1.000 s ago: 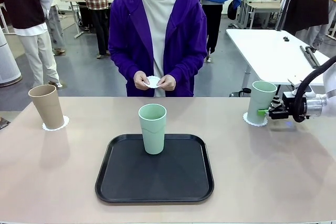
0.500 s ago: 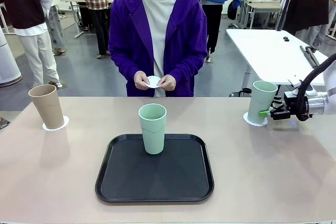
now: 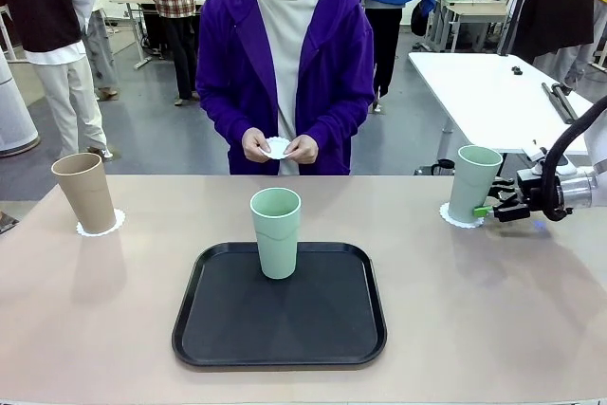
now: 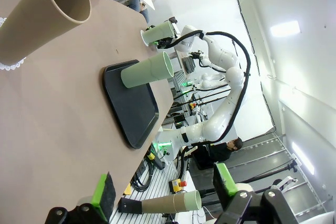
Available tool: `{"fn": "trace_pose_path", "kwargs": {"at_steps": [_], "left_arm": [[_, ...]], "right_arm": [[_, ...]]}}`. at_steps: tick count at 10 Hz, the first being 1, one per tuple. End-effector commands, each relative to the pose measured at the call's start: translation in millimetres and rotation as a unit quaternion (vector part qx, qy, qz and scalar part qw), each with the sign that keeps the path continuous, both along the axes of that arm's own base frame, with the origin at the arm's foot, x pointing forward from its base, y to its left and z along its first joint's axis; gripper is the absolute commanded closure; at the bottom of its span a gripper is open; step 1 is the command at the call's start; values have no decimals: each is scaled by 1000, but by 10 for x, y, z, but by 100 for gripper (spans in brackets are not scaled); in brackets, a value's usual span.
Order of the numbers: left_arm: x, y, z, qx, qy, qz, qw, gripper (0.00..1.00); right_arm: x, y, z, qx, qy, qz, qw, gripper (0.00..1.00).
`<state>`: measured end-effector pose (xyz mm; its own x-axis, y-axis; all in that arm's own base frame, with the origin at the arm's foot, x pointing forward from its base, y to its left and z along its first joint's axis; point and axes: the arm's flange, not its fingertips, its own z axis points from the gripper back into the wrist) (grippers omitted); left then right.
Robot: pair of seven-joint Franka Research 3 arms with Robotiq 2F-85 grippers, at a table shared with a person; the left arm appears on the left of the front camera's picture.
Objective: Place coasters on the table and set cups on them.
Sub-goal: Take one Reusable plastic cup from the Flat Tray and place it on a coaster set by the human.
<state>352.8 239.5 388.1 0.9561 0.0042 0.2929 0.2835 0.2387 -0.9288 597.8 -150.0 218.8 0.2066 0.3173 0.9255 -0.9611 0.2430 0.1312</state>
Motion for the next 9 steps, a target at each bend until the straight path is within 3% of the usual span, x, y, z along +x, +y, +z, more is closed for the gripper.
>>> {"fn": "trace_pose_path", "kwargs": {"at_steps": [1, 4, 6, 9], "left_arm": [[-15, 1, 20, -2, -3, 2, 1000, 0], [-15, 1, 20, -2, -3, 2, 1000, 0], [-15, 1, 20, -2, -3, 2, 1000, 0], [-15, 1, 20, -2, -3, 2, 1000, 0]], "right_arm": [[-53, -48, 116, -36, 21, -13, 999, 0], [-364, -199, 610, -82, 68, -77, 991, 0], [-649, -264, 1167, -156, 149, -179, 960, 0], [-984, -53, 1922, -212, 224, -248, 918, 0]]}}
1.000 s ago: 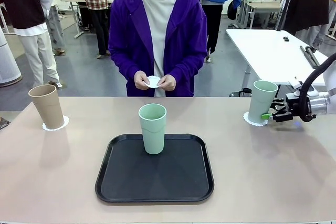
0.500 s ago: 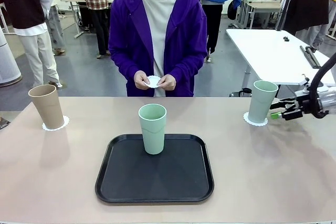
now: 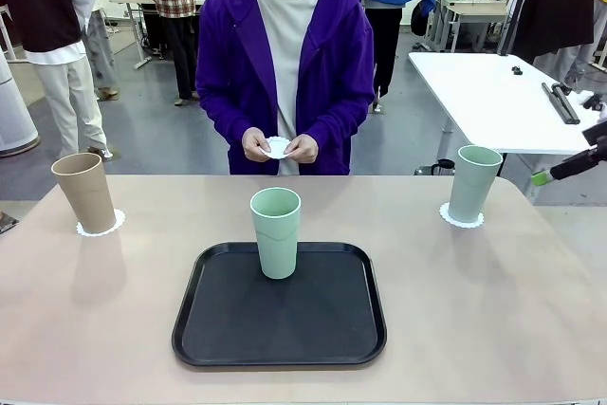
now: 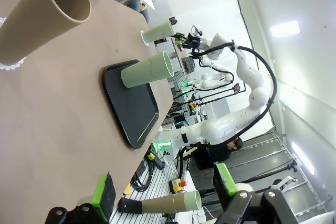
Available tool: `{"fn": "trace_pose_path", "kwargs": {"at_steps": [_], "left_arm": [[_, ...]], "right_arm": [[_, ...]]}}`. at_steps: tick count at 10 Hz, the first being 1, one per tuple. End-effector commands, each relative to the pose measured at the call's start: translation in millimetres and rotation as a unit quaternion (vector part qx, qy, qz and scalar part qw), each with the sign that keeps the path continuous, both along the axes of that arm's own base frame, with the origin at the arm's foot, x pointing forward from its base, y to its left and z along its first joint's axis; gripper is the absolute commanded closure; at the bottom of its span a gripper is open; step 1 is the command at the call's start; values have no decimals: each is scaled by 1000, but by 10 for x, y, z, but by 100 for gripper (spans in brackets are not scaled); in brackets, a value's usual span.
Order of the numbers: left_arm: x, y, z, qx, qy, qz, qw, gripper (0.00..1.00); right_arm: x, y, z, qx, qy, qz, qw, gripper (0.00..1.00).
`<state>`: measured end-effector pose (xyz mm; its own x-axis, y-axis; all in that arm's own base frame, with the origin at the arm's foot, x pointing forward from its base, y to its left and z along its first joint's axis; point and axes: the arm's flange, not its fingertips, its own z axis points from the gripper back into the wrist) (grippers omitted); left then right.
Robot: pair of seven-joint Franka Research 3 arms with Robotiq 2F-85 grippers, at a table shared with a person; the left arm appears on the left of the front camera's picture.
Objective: Place coasters on the table and set cups on them.
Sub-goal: Take one Reusable plastic cup from the Flat Tray and place it on a coaster set by the human.
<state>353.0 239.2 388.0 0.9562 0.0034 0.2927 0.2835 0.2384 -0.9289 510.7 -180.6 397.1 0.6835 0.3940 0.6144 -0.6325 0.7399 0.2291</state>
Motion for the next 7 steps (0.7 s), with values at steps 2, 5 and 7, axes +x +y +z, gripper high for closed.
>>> {"fn": "trace_pose_path", "kwargs": {"at_steps": [2, 5, 7], "left_arm": [[-18, 4, 21, -2, -3, 2, 1000, 0], [-18, 4, 21, -2, -3, 2, 1000, 0], [-18, 4, 21, -2, -3, 2, 1000, 0]], "right_arm": [[-227, 554, 535, -50, 128, -74, 988, 0], [-323, 1010, 856, -147, 166, -133, 966, 0], [-397, 1341, 1097, -180, 176, -130, 959, 0]]}}
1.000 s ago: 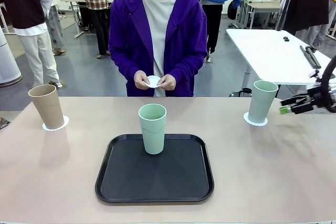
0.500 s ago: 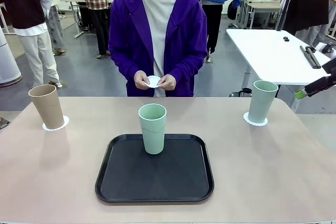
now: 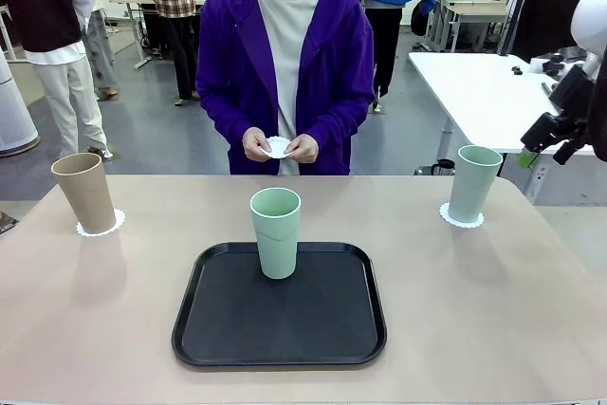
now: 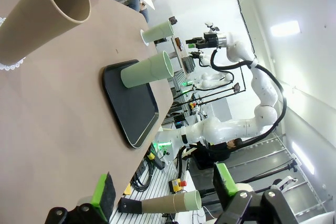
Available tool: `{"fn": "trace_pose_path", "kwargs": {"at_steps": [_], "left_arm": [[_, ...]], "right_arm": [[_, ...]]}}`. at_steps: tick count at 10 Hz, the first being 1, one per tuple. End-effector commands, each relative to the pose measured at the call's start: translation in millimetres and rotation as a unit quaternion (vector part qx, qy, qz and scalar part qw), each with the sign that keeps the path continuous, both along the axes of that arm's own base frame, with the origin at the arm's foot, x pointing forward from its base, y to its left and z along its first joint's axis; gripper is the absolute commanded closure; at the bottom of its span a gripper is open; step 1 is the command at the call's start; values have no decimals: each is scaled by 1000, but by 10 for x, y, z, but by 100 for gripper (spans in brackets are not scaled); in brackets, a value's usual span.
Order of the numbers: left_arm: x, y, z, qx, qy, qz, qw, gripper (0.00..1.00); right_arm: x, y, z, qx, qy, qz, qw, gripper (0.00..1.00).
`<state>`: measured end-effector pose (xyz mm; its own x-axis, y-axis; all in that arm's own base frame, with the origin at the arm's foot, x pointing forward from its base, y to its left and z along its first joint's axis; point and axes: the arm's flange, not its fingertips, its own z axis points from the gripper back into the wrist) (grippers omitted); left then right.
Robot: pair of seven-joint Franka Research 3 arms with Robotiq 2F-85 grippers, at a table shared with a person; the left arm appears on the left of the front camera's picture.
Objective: Place coasters on the table and set cups on them.
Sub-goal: Take one Reusable plastic cup from the Flat Tray and place it on a coaster set by the human.
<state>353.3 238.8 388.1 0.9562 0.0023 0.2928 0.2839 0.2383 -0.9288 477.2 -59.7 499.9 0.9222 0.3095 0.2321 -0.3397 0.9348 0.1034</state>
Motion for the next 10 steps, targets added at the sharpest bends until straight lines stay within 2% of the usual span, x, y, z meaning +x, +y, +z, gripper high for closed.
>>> {"fn": "trace_pose_path", "kwargs": {"at_steps": [1, 3, 4, 10], "left_arm": [[-21, 7, 21, -2, -3, 3, 1000, 0], [-21, 7, 21, -2, -3, 3, 1000, 0], [-21, 7, 21, -2, -3, 3, 1000, 0], [-21, 7, 21, -2, -3, 3, 1000, 0]], "right_arm": [[-67, 212, 95, -22, 28, 5, 999, 0], [-36, 213, 57, -10, 57, 2, 998, 0], [-79, 236, 87, -18, 22, 7, 1000, 0], [-79, 236, 87, -18, 22, 7, 1000, 0]]}}
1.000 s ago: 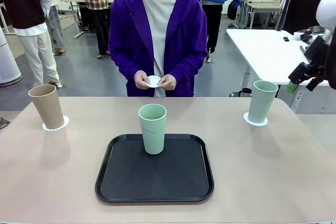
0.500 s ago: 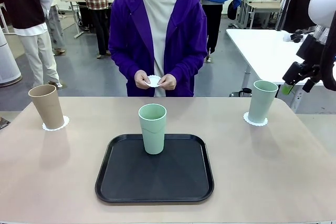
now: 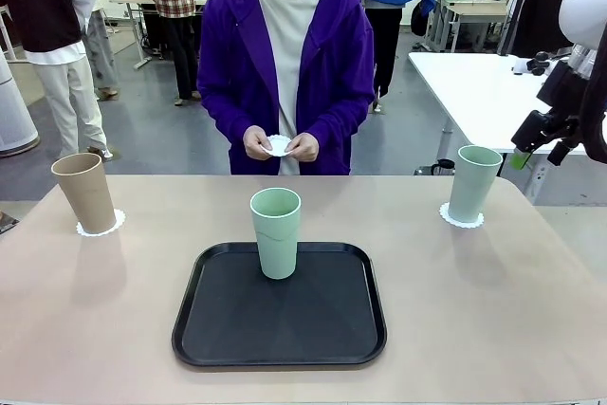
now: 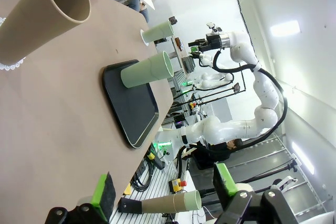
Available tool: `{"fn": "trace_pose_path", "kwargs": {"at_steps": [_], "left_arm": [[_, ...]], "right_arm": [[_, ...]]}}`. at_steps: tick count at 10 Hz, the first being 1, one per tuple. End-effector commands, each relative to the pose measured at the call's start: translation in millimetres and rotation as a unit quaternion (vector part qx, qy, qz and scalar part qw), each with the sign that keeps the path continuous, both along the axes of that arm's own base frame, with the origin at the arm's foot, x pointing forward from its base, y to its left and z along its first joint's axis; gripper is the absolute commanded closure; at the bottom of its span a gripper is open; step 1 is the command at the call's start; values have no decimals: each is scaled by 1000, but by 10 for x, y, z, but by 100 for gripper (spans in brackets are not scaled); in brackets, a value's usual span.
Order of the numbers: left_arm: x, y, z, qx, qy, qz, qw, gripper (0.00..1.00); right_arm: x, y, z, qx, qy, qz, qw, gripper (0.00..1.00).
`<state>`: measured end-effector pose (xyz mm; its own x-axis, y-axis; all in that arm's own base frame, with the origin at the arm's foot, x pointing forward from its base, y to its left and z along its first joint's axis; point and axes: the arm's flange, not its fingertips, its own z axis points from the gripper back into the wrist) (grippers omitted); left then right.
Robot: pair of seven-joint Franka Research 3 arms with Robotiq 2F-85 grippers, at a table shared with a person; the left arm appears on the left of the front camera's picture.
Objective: Place coasters on the table and set cups on them.
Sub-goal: Take one Reusable plastic cup from the Flat Tray and place it on a coaster set by the human.
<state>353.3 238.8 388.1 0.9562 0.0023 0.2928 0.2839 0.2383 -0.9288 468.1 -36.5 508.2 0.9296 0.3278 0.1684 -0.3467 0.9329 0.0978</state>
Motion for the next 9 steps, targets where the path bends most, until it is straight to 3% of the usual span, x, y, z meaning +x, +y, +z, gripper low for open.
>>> {"fn": "trace_pose_path", "kwargs": {"at_steps": [1, 6, 7, 8, 9], "left_arm": [[-21, 7, 21, -2, -3, 3, 1000, 0], [-21, 7, 21, -2, -3, 3, 1000, 0], [-21, 7, 21, -2, -3, 3, 1000, 0], [-21, 7, 21, -2, -3, 3, 1000, 0], [-21, 7, 21, -2, -3, 3, 1000, 0]], "right_arm": [[12, 3, 4, -4, -8, 0, 1000, 0], [1, -1, 0, 1, 0, 0, 1000, 0], [-140, -24, -20, 61, 18, 2, 998, 0], [-279, -148, -49, 171, 53, -15, 984, 0], [-319, -376, -73, 254, 60, -49, 964, 0]]}}
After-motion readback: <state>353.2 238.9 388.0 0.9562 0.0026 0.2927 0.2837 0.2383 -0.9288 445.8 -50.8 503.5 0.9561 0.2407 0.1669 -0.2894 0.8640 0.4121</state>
